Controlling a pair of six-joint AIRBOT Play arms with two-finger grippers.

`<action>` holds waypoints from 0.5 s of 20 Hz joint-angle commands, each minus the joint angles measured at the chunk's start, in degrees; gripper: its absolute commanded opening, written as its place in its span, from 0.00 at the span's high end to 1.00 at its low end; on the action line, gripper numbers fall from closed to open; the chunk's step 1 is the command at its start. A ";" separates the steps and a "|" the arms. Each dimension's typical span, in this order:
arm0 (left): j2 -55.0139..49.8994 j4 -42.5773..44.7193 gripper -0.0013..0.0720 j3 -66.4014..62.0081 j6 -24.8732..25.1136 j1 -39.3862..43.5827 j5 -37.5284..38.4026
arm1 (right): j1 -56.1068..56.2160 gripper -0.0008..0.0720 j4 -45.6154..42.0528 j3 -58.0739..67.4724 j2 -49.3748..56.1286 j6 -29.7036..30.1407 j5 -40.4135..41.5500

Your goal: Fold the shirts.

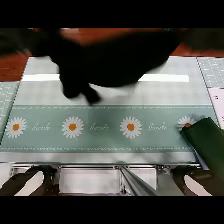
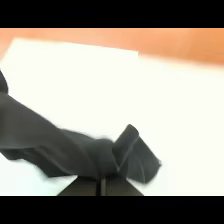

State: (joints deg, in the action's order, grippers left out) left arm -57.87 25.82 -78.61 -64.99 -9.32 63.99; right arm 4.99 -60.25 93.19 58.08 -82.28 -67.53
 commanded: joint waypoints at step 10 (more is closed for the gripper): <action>12.98 11.32 0.95 -25.07 -8.44 -2.10 24.28 | -2.14 0.95 -10.86 23.21 -14.84 0.20 -14.08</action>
State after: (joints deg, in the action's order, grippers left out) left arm -47.81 33.17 -102.61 -71.05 -11.38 78.22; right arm 2.92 -69.06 115.92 46.96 -82.06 -77.41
